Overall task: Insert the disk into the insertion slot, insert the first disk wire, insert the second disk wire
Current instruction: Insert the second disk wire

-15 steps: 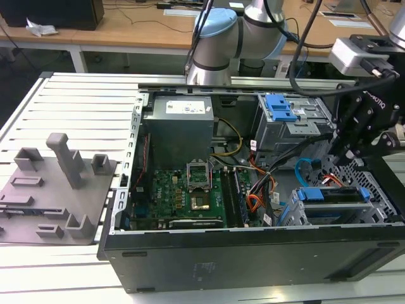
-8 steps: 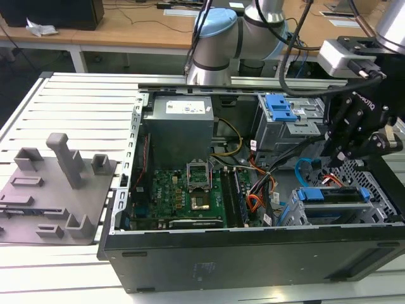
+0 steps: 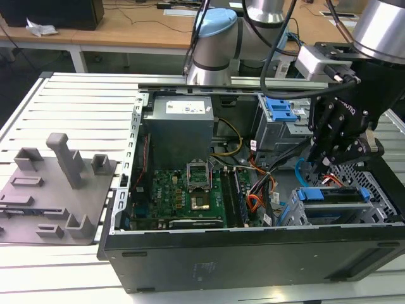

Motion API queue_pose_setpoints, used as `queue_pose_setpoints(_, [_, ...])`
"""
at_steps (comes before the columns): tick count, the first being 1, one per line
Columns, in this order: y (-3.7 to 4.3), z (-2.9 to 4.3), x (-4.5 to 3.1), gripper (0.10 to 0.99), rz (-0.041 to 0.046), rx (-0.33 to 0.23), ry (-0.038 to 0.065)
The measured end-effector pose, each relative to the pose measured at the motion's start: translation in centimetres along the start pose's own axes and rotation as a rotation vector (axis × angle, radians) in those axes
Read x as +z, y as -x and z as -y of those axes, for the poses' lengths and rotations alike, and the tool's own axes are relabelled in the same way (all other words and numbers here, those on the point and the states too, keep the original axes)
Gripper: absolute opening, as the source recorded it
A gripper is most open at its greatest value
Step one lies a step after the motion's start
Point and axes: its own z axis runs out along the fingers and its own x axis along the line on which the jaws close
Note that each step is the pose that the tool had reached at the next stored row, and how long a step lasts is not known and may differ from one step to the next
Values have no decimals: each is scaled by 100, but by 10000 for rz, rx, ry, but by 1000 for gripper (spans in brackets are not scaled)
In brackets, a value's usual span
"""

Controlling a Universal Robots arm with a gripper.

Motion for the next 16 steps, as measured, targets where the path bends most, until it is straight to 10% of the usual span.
queue_pose_setpoints(16, [2, -21, 18, 165, -42, -17, 1])
